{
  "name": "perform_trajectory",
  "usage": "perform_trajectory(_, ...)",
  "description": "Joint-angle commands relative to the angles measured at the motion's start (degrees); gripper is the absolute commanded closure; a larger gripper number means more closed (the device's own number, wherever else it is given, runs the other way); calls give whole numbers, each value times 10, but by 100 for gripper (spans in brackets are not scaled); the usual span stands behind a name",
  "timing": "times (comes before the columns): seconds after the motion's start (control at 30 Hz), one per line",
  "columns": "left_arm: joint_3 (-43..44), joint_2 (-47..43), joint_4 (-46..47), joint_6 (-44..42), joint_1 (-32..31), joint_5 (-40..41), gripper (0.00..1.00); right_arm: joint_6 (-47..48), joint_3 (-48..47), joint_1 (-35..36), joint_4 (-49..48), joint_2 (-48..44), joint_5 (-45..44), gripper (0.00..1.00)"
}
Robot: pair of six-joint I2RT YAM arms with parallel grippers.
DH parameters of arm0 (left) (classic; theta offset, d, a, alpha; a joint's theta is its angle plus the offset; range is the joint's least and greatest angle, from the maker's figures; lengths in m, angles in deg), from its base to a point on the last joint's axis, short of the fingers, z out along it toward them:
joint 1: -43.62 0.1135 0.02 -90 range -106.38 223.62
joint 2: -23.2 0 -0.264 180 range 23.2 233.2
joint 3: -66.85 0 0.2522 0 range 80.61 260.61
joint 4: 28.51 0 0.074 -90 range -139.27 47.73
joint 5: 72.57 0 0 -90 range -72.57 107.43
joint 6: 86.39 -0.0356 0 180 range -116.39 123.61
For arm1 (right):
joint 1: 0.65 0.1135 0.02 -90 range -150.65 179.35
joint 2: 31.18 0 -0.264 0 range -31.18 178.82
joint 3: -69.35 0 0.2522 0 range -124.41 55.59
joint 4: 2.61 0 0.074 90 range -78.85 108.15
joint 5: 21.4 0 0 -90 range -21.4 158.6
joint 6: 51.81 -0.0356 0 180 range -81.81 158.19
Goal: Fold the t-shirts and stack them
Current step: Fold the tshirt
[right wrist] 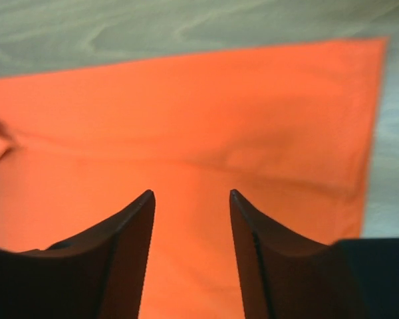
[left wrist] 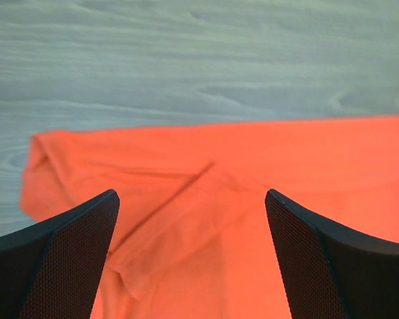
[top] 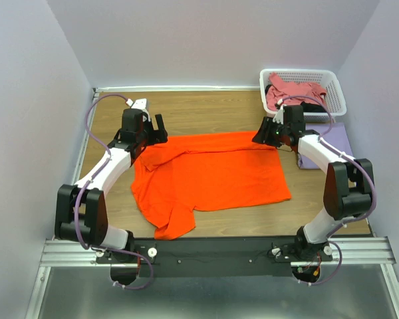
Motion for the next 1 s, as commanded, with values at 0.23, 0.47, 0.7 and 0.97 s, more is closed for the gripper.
perform_trajectory(0.23,38,149,50,-37,-21,-127,2,-8,93,29,34,-127,79,30)
perform_trajectory(0.47,80,222,40,-32,-25,-173,2,-7,123,30,50,-181,76,30)
perform_trajectory(0.7,92,253,22,-33,-26,-195,2,-6,135,30,60,-207,68,30)
perform_trajectory(0.97,96,259,2,-38,-29,-225,4,-2,131,29,67,-210,60,30)
